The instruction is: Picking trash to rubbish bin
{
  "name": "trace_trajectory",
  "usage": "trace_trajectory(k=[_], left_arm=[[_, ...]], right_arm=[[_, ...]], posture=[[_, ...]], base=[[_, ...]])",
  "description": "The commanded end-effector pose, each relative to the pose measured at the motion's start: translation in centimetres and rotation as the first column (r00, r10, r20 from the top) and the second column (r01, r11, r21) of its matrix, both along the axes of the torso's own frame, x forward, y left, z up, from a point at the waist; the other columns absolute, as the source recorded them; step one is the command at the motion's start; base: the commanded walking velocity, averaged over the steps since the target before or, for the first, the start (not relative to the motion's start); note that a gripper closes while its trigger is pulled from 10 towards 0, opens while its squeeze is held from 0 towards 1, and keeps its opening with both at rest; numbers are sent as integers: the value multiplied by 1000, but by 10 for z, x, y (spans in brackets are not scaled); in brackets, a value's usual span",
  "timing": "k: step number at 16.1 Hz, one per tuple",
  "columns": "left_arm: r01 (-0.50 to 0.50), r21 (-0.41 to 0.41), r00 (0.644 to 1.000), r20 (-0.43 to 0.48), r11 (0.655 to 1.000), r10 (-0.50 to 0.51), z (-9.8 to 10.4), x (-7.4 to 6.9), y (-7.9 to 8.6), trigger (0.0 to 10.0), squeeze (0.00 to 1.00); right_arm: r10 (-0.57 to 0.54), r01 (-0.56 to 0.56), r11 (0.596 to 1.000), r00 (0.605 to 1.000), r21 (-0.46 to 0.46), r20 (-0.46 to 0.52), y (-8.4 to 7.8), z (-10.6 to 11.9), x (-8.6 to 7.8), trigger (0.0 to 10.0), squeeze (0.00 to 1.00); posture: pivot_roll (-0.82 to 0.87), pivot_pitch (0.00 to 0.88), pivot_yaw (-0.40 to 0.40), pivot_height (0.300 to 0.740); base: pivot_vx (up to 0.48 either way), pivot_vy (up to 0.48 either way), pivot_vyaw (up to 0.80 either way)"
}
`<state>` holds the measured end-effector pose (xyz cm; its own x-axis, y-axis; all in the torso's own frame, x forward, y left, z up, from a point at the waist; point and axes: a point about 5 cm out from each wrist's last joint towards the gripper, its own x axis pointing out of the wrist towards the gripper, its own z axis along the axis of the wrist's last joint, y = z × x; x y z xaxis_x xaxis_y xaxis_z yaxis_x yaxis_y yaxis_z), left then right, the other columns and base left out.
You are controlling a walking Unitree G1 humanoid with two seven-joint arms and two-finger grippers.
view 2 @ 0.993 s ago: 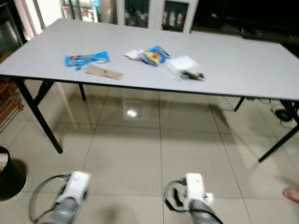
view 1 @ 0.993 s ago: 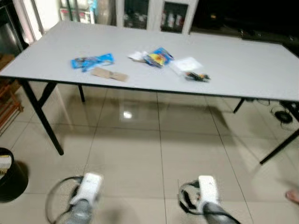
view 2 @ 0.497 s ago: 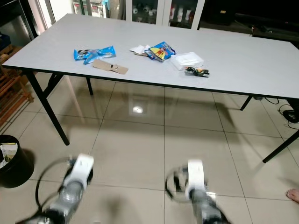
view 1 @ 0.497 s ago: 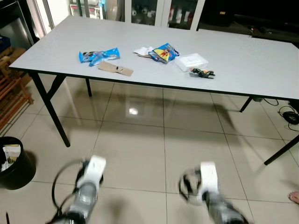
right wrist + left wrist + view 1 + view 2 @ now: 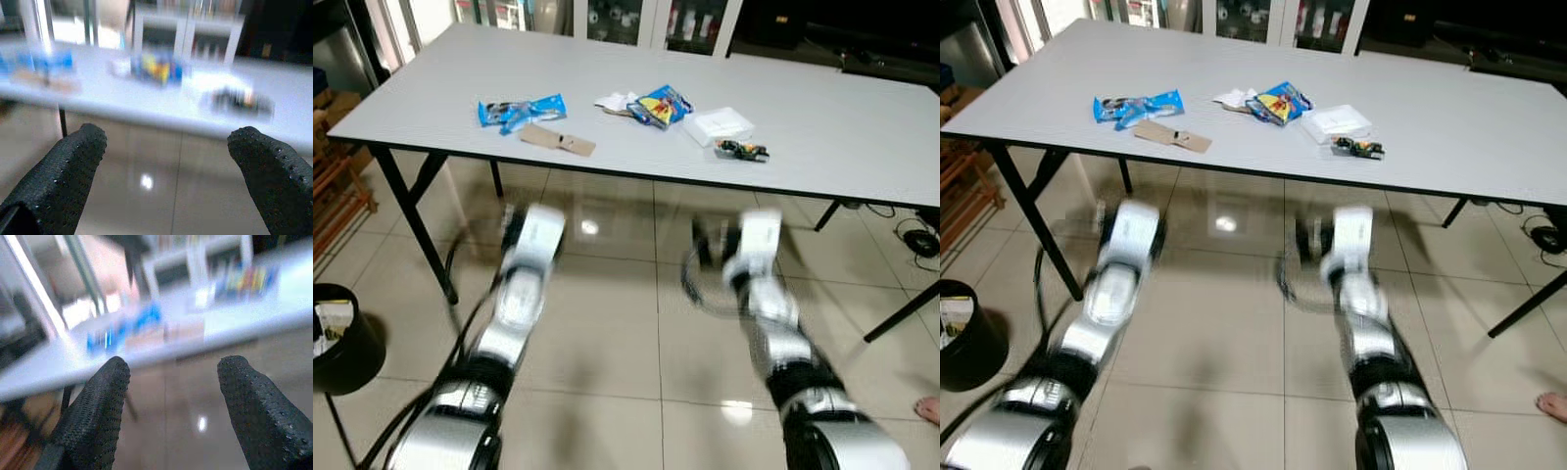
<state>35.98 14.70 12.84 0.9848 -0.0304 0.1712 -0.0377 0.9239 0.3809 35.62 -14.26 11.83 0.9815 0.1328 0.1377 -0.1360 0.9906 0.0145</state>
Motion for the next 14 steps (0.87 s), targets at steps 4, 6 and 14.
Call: trace_trajectory(k=[4, 6, 14], left_arm=[[72, -29, 986, 152, 997, -67, 41, 8, -20, 10000, 0], [90, -192, 983, 174, 977, -57, 55, 10, -27, 10000, 0], [131, -213, 988, 109, 968, -110, 47, 5, -29, 10000, 0]], right_arm=[[-46, 37, 998, 979, 47, 197, -1, 54, 7, 10000, 0], [-75, 57, 992, 983, 111, 168, 0, 54, 11, 10000, 0], [-50, 27, 989, 986, 145, 157, 19, 56, 8, 10000, 0]], posture=[[-44, 22, -120, 740], [-43, 17, -122, 740], [-40, 0, -57, 740]], base=[[0, 0, 0], [0, 0, 0], [233, 0, 0]])
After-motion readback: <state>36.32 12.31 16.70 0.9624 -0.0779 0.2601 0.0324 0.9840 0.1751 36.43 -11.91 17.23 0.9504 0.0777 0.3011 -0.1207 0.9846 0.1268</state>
